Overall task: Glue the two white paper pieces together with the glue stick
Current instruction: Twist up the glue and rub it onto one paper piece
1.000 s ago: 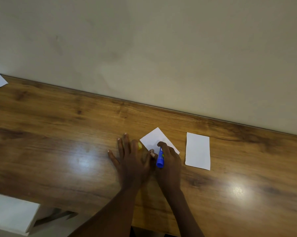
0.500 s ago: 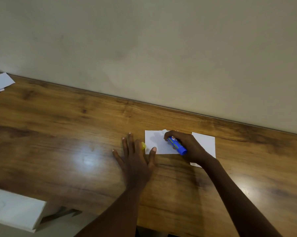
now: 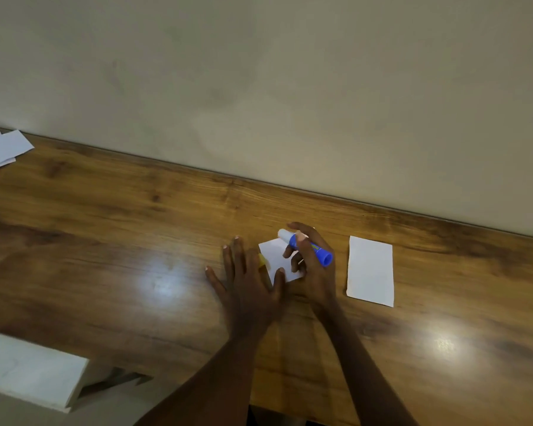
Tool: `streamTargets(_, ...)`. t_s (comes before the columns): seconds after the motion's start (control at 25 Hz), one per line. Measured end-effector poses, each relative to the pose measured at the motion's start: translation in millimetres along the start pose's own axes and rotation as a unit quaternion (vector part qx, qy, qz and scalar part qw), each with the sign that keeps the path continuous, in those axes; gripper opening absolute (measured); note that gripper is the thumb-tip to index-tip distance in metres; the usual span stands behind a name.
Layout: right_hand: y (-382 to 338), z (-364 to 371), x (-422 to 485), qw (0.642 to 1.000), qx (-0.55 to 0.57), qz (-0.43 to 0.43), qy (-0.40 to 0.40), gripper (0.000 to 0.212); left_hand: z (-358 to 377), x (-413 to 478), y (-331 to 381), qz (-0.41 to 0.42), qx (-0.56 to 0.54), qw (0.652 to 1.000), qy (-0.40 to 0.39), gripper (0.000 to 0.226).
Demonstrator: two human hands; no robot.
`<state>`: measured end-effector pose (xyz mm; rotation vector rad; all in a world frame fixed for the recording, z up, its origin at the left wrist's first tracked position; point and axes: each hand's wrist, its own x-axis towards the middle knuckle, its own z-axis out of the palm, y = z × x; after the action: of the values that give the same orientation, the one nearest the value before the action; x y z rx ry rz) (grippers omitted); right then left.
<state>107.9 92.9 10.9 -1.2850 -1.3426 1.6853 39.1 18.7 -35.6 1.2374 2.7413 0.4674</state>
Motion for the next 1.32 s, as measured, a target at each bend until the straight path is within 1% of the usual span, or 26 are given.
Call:
streamTargets(0.04,6.3,7.5,-3.4,0.999,-0.001,0.041,0.005,0.028,-0.1,0.0,-0.3,0.007,0.009,1.000,-0.002,0.069)
streamTargets(0.08,11.5,11.9,-5.2,0.999,-0.021,0.049,0.009,0.025,0.3,0.2,-0.7,0.013,0.018,1.000,-0.003,0.068)
streamTargets(0.16,14.0,13.4,-4.6,0.996,-0.089,-0.008,0.014,0.012,1.1,0.4,-1.8,0.019,0.029,0.999,-0.001,0.068)
streamTargets(0.28,15.6,11.1,-0.6,0.983,-0.162,-0.082,-0.005,0.014,1.1,0.5,-2.2,0.014,0.020,1.000,0.001,0.070)
streamTargets(0.44,14.6,11.5,-0.5,0.976,-0.187,-0.116,-0.008,0.014,0.7,-1.1,-1.9,0.011,0.005,1.000,-0.005,0.066)
streamTargets(0.52,15.2,9.9,0.5,0.973,-0.199,-0.120,-0.002,0.022,1.3,-0.9,-2.0,0.017,0.013,1.000,-0.004,0.065)
streamTargets(0.6,15.0,5.7,2.2,0.966,-0.226,-0.122,0.011,0.023,1.8,0.0,-2.4,0.014,0.016,1.000,-0.003,0.065)
streamTargets(0.72,14.0,-7.4,7.4,0.953,-0.257,-0.149,0.062,0.021,1.2,-0.3,-1.7,0.010,0.012,1.000,-0.008,0.065)
streamTargets(0.84,10.9,-22.4,15.0,0.946,-0.264,-0.152,0.112,0.022,1.3,0.1,-1.4,0.013,0.017,1.000,-0.003,0.063)
streamTargets(0.96,10.3,-33.8,22.5,0.942,-0.264,-0.151,0.139,0.020,1.8,0.7,-1.4,0.009,0.017,1.000,0.003,0.063)
streamTargets(1.12,10.8,-39.0,27.1,0.944,-0.255,-0.144,0.152,0.022,2.3,-0.7,-1.6,0.006,0.011,1.000,0.001,0.064)
streamTargets(1.2,11.0,-39.7,20.0,0.958,-0.197,-0.127,0.163,0.030,2.2,-0.6,-2.5,0.010,0.014,1.000,0.003,0.064)
streamTargets(1.24,11.0,-40.1,15.2,0.961,-0.174,-0.138,0.167,0.033,2.4,0.1,-2.4,0.011,0.016,1.000,0.005,0.064)
streamTargets(1.28,10.4,-40.1,11.2,0.958,-0.174,-0.151,0.170,0.034,2.2,0.9,-2.3,0.010,0.018,1.000,0.007,0.064)
streamTargets(1.32,9.4,-40.1,7.5,0.953,-0.198,-0.154,0.167,0.033,2.4,1.2,-2.1,0.009,0.018,1.000,0.008,0.063)
